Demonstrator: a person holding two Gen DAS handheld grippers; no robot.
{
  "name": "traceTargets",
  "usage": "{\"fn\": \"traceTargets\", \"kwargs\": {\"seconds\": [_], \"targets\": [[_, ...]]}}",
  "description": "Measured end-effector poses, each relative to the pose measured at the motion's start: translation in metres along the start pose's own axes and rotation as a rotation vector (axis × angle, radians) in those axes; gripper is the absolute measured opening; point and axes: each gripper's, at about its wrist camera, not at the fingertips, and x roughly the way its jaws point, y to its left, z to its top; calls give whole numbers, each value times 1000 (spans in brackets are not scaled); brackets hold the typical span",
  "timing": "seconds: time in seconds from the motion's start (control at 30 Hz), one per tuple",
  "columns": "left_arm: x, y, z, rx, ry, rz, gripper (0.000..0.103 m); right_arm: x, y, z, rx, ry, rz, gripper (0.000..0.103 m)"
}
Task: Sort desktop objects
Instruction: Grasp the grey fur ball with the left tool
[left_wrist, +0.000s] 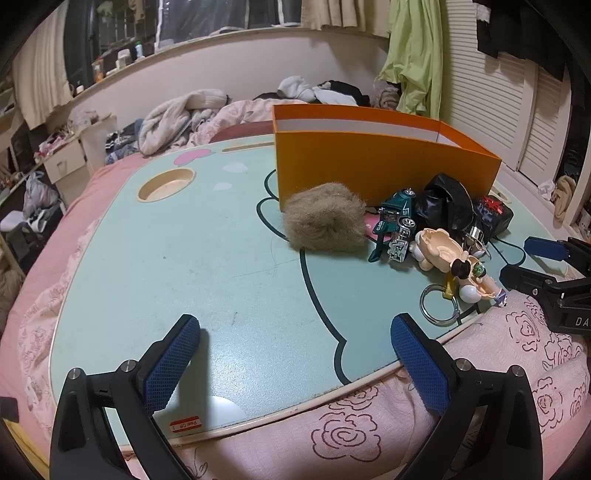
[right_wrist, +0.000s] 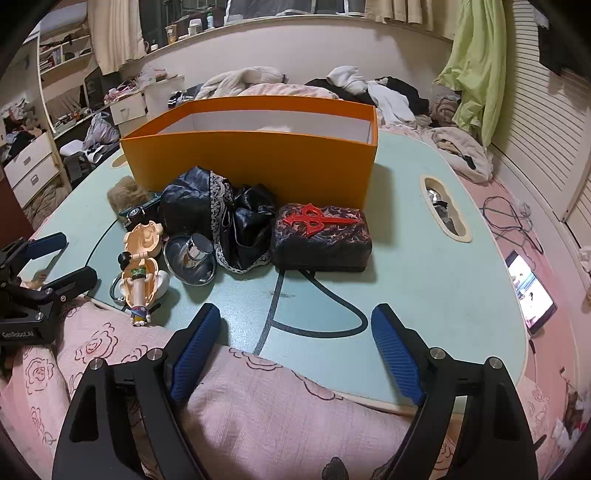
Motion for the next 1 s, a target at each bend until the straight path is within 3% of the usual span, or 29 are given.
{"fn": "traceTargets", "kwargs": {"seconds": [0.47,0.67,0.83,1.0], "targets": [[0,-2,1,4,3,2,103,-2,-1,-9,0,-1,1,86],[-5,-9,-2,36,-8,45,103,-2,-1,-8,0,-1,1,87],[-6,-6,0,24,-2,27,103,-2,-2,-8,0,-1,2,88],[-16,-3,17,7,-63,-22,101,-2,-2,-9,0,-2,3,88]]}}
